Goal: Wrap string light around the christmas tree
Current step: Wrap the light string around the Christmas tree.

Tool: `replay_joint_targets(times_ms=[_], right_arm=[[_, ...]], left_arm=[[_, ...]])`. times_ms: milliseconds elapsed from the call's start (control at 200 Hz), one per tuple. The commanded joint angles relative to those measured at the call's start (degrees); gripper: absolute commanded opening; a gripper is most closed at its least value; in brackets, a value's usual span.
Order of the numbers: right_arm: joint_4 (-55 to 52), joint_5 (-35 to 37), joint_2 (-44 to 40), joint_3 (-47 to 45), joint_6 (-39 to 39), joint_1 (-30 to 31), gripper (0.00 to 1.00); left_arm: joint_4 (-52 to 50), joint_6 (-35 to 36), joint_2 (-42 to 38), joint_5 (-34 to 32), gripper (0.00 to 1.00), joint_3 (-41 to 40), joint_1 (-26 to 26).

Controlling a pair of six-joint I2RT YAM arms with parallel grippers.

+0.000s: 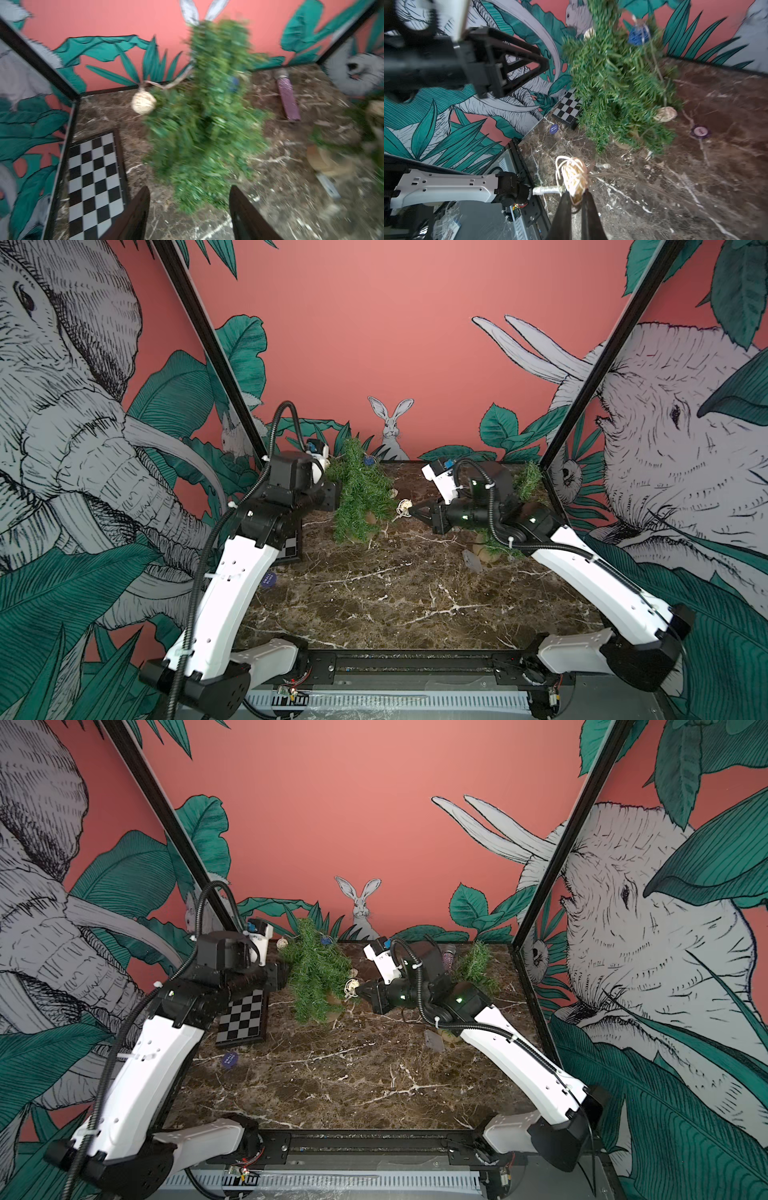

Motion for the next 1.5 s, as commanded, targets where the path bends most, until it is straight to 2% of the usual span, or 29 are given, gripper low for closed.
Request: replay_joint_targets(times_ms=[0,65,140,245,385,430,500,625,775,835,920,1090,1240,1495], right_arm=[[11.90,-2.48,0.34,-1.00,7.34,0.48,0.00],[17.24,-1.56,0.71,-3.10,11.03,0.46,0.00],[17.56,0.59,2.31,-2.83,12.33,0.46,0.00],[17.49,3.56,4.79,-2.29,13.46,0.46,0.00],[26.22,0.00,7.21,-3.86,21.37,1.22,0.00],[27.34,-1.16,7.92,-3.72,22.16,1.82,0.00],[25.60,-1.56,8.27,-2.88,21.17,2.46,0.00],[20.77,-0.92,6.75,-2.99,17.20,2.57,0.00],[15.74,-1.27,5.28,-3.65,12.82,2.57,0.00],[14.44,-0.64,4.86,-4.11,11.23,2.57,0.00],[14.54,0.06,4.58,-5.50,10.34,2.57,0.00],[20.38,-5.60,5.41,-7.61,13.21,2.57,0.00],[19.75,-7.62,5.47,-7.51,11.91,2.57,0.00],[18.96,-9.76,5.74,-7.61,10.77,2.14,0.00]], left_arm=[[3.50,-2.27,-7.61,4.03,0.61,-8.98,-1.55],[8.38,-4.82,-13.25,8.09,0.59,-15.69,-2.38],[12.86,-7.99,-18.33,10.85,0.58,-22.54,-3.27],[18.97,-13.40,-21.01,14.18,0.58,-27.60,-5.81],[31.05,-16.00,-19.41,7.32,0.62,-32.55,-15.76],[35.64,-15.43,-18.12,5.00,0.63,-33.54,-19.38],[38.56,-12.75,-15.78,1.96,0.66,-32.98,-21.48],[36.55,-8.23,-12.09,-1.52,0.70,-28.98,-21.45],[31.80,-4.90,-7.78,-0.63,0.68,-24.40,-20.59],[31.93,-7.89,-7.66,2.65,0.66,-24.82,-18.16],[38.82,-15.34,-9.65,8.82,0.68,-28.80,-12.37],[41.67,-19.14,-8.17,14.06,0.69,-28.97,-12.31],[42.30,-16.54,-9.33,12.05,0.57,-30.98,-12.29],[38.04,-11.68,-7.75,11.15,0.32,-27.81,-11.61]])
